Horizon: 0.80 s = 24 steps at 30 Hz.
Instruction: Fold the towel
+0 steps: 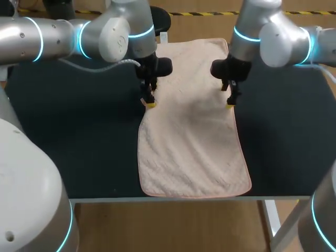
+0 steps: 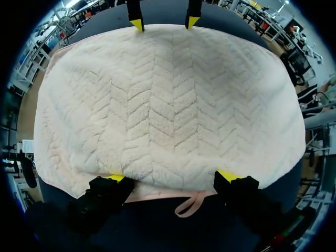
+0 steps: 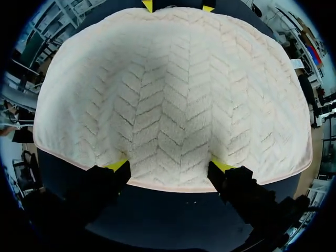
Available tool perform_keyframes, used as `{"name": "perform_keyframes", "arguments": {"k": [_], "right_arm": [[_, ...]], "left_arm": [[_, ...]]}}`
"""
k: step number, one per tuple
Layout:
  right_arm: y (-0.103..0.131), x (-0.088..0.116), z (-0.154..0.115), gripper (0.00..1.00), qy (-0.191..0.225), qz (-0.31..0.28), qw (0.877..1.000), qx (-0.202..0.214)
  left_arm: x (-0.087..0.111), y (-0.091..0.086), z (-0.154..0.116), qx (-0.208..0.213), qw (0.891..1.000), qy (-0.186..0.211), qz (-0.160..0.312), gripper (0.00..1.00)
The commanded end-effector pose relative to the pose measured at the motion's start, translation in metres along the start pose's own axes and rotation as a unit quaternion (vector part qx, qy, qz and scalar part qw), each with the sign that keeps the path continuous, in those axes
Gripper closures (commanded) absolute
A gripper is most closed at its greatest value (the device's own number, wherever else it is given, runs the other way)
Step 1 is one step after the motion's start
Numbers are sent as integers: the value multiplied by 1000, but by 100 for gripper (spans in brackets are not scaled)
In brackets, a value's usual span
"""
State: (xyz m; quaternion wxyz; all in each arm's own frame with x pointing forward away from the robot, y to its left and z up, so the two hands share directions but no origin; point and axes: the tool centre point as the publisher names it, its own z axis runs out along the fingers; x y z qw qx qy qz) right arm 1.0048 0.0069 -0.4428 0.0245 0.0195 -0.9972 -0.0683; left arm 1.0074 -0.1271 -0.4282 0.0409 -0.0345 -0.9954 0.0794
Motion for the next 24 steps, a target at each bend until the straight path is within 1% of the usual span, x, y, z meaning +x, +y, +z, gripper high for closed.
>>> {"name": "perform_keyframes", "arguments": {"k": [1,4,5,6,7,8,9,10,14,18,24], "right_arm": [[-1,-8,9,0,7,-2,1000,-4],[-2,-7,10,0,9,-3,1000,-8],[-2,-6,11,0,9,-3,1000,-8],[-2,-6,10,0,10,-3,1000,-8],[-2,-5,10,0,11,-4,1000,-5],[-3,-5,10,51,9,-5,1000,-2],[-3,-4,8,91,7,-6,1000,2],[-3,-3,8,100,7,-7,1000,3],[-7,1,2,100,3,-8,1000,16],[-9,4,-7,100,-11,-14,999,28],[-12,7,-16,100,-24,-2,999,30]], "left_arm": [[-4,0,4,0,1000,4,-1,0],[-3,0,4,-1,1000,4,1,0],[-2,0,4,-2,1000,4,1,15],[-2,0,3,-2,1000,4,0,32],[-2,0,3,-2,1000,4,-1,59],[-1,1,2,-2,1000,3,-1,88],[-1,0,2,-2,1000,3,0,100],[0,0,2,-2,1000,2,1,100],[3,0,0,1,1000,2,5,100],[7,1,-5,7,1000,-1,8,100],[15,0,-15,16,1000,-8,13,100]]}}
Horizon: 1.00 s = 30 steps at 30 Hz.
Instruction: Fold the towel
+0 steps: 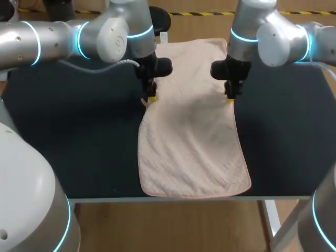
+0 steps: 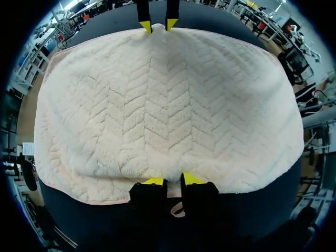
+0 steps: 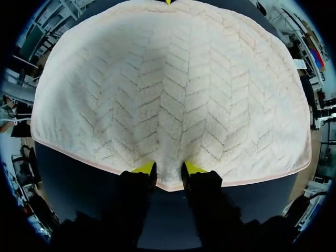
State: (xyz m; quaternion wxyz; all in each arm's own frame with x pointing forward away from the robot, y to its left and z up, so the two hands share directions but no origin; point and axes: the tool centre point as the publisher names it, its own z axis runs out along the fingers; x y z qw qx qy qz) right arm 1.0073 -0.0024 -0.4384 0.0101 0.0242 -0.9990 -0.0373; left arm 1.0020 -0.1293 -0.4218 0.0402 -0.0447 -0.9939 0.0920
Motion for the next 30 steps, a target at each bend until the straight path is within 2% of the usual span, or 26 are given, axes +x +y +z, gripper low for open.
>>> {"name": "perform_keyframes", "arguments": {"k": [1,9,13,18,22,24,30], "right_arm": [[-4,8,-12,100,-14,5,1000,-2],[-5,2,-25,100,-32,13,999,-5],[-3,-4,-44,100,-53,10,998,-10],[0,-13,-88,100,-97,-15,995,-10],[4,-23,-132,100,-145,-41,988,-10],[6,-29,-156,100,-172,-58,983,-6],[20,-47,-233,100,-249,-91,964,-30]], "left_arm": [[11,2,-11,3,1000,-9,5,100],[18,-1,-18,2,1000,-9,15,100],[14,0,-37,-3,1000,-20,14,100],[5,3,-87,-8,998,-54,11,100],[-8,11,-144,-6,994,-110,-1,100],[-15,14,-172,-7,991,-130,0,100],[-28,9,-248,-26,980,-197,25,100]]}}
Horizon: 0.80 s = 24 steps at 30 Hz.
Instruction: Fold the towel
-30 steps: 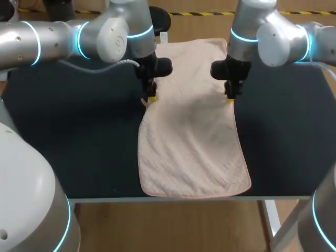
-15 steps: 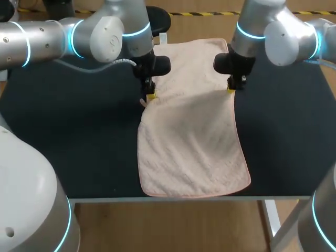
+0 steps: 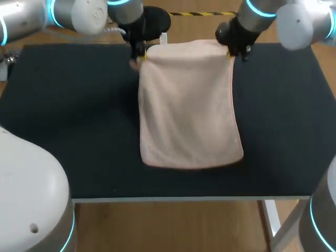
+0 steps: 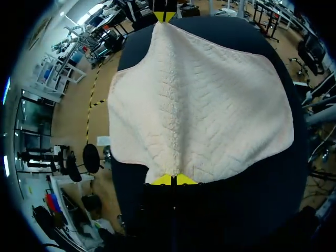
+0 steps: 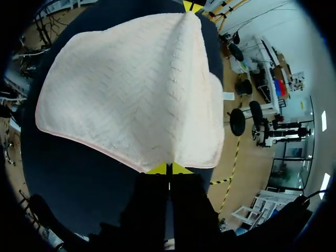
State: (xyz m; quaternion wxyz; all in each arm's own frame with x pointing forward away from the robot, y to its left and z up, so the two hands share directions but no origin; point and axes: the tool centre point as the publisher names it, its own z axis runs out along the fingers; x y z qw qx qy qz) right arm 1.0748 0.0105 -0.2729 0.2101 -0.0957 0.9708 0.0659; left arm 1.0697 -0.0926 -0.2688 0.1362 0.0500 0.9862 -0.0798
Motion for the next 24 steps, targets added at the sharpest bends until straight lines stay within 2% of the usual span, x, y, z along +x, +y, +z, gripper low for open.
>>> {"name": "perform_keyframes", "arguments": {"k": [1,4,8,10,13,15,16,20,24], "right_arm": [[3,-21,-79,100,-39,-13,999,-10],[7,-46,-110,100,-77,-27,996,-20],[13,-86,-149,100,-142,-50,988,-20],[15,-103,-167,100,-172,-56,983,-23],[20,-125,-189,100,-210,-62,975,-25],[23,-136,-203,100,-234,-67,970,-24],[24,-141,-209,100,-245,-66,967,-26],[30,-146,-224,100,-268,-75,960,-24],[32,-129,-217,100,-252,-82,964,-13]], "left_arm": [[-11,-2,-101,-6,999,-39,10,100],[-29,-3,-137,-3,997,-71,19,100],[-56,-2,-182,-10,991,-133,24,100],[-70,0,-200,-11,987,-158,24,100],[-90,3,-219,-38,980,-191,27,100],[-100,5,-232,-37,976,-211,32,100],[-105,5,-239,-52,973,-220,34,100],[-110,3,-254,-53,969,-239,43,100],[-95,-1,-243,-58,973,-216,55,100]]}}
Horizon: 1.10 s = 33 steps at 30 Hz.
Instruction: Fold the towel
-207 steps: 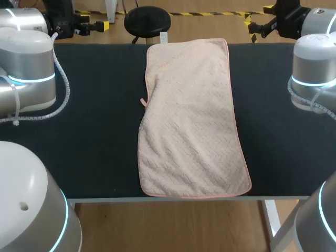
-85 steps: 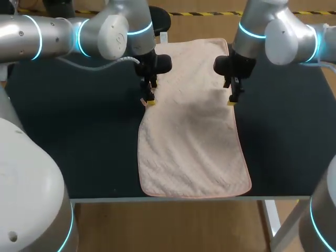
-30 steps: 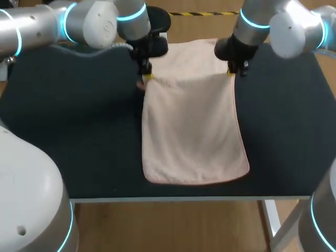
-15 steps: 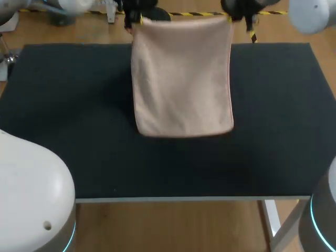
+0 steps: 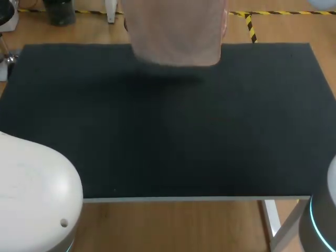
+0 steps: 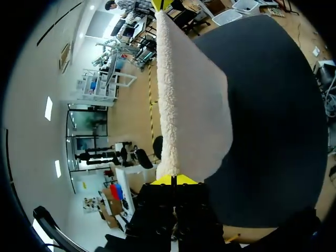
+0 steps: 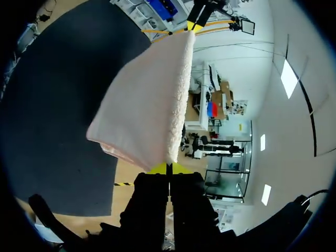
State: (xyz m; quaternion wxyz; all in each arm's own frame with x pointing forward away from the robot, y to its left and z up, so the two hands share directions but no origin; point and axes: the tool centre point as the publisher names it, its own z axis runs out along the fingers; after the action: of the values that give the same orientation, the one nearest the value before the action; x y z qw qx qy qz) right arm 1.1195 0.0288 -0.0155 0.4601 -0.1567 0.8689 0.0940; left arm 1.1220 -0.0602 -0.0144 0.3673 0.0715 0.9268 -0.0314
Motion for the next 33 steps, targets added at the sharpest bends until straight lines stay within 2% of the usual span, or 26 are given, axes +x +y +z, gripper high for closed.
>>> {"name": "perform_keyframes", "arguments": {"k": [1,4,10,15,19,22,27,33], "right_arm": [[6,26,-15,100,25,-7,1000,5],[14,61,-11,100,73,-21,997,-8],[30,131,-12,100,163,-43,985,-30],[39,162,-28,100,209,-33,976,-53],[51,182,-39,100,233,-32,970,-69],[56,201,-36,100,256,-27,964,-71],[59,232,-20,100,285,-21,956,-63],[58,280,12,100,321,-10,946,-38]], "left_arm": [[27,-4,-15,-2,999,34,7,100],[63,-9,-9,4,997,82,7,100],[140,-17,-14,21,986,166,-9,100],[191,-20,-25,31,975,219,-28,100],[217,-22,-35,36,969,242,-36,100],[233,-26,-31,32,963,264,-32,100],[257,-29,-9,30,951,305,-42,100],[295,-38,32,22,923,380,-54,100]]}}
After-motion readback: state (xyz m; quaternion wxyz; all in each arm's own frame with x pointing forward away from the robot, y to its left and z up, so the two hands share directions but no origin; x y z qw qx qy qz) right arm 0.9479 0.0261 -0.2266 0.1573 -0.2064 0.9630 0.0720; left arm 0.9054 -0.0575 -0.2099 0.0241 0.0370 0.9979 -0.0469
